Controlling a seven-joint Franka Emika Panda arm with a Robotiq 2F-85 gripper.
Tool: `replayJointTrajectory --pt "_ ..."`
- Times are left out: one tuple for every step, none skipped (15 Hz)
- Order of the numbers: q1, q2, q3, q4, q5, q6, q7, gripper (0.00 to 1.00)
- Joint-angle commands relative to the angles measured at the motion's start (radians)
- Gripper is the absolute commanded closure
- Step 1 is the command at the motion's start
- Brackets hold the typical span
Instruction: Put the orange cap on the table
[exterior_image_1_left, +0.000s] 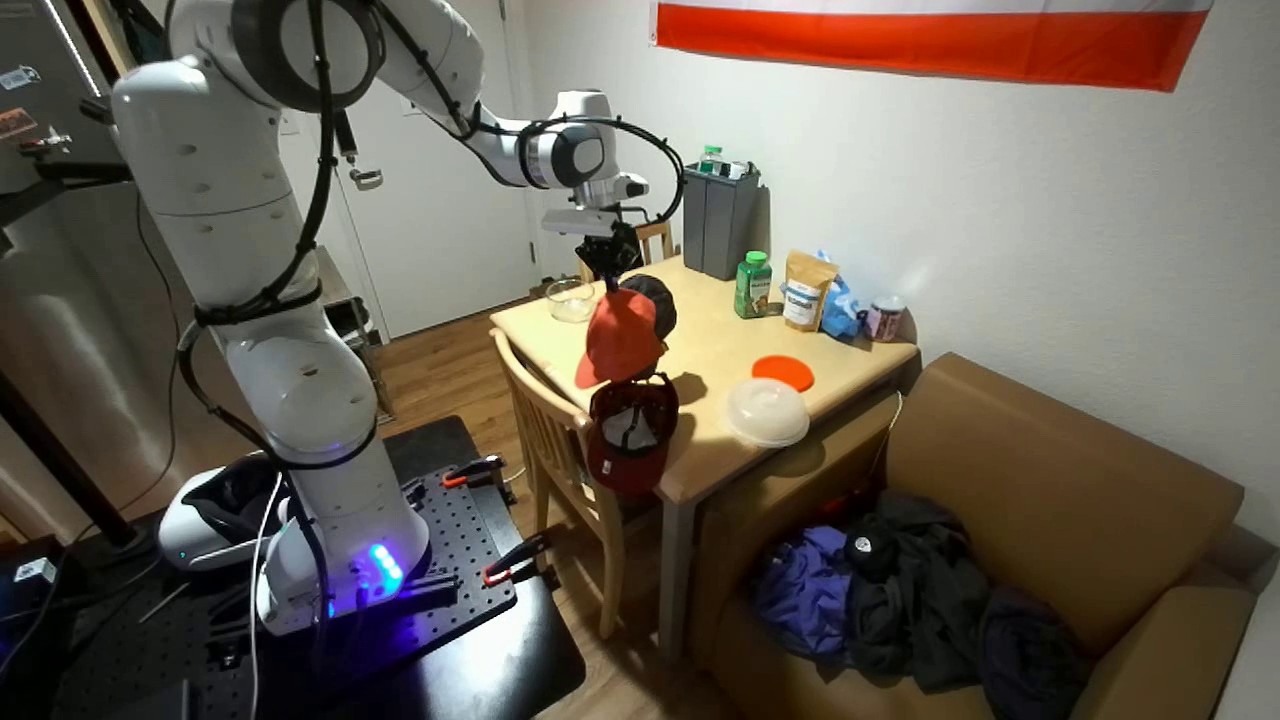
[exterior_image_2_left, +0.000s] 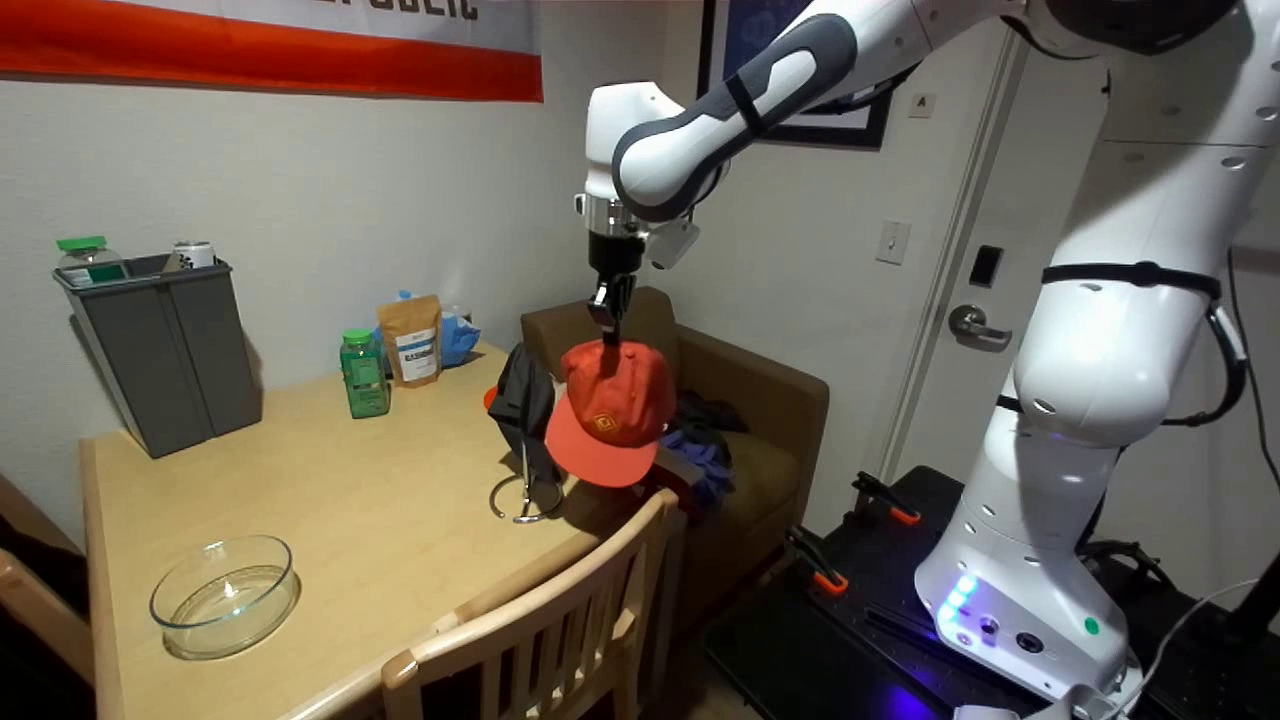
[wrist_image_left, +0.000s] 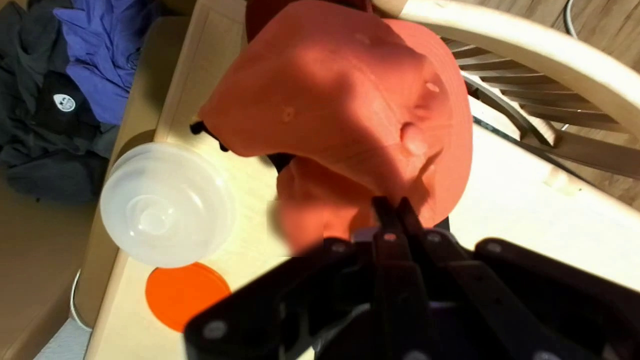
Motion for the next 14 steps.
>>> replayJointTrajectory --pt "-0.027 0.038 -0.012 0.019 0.032 0.058 -0.068 0.99" --pt "-0.033 0.049 -0.016 0.022 0.038 0.070 -0.079 0.99" --pt "-0.040 0.061 -0.018 0.027 0.048 0.077 -0.095 0.99" --pt "-0.046 0.076 -0.019 0.035 0.061 0.082 -0.111 0.99" --pt "-0.052 0.089 -0.019 0.040 0.077 0.089 -0.127 0.99" --pt "-0.056 0.106 -0.018 0.044 0.094 0.100 -0.143 0.99" --pt "-0.060 0.123 -0.016 0.053 0.111 0.107 -0.159 0.99" --pt "-0.063 0.141 -0.014 0.062 0.125 0.111 -0.172 0.99" --pt "-0.065 0.162 -0.012 0.074 0.137 0.115 -0.185 0.99" --pt "-0.066 0.178 -0.008 0.072 0.147 0.129 -0.193 0.99" --pt "-0.068 0.201 -0.008 0.088 0.152 0.130 -0.196 0.99" --pt "-0.069 0.219 -0.006 0.095 0.153 0.139 -0.201 0.99" --pt "-0.070 0.237 -0.006 0.103 0.152 0.141 -0.201 0.99" --pt "-0.072 0.251 -0.006 0.110 0.150 0.143 -0.199 0.99"
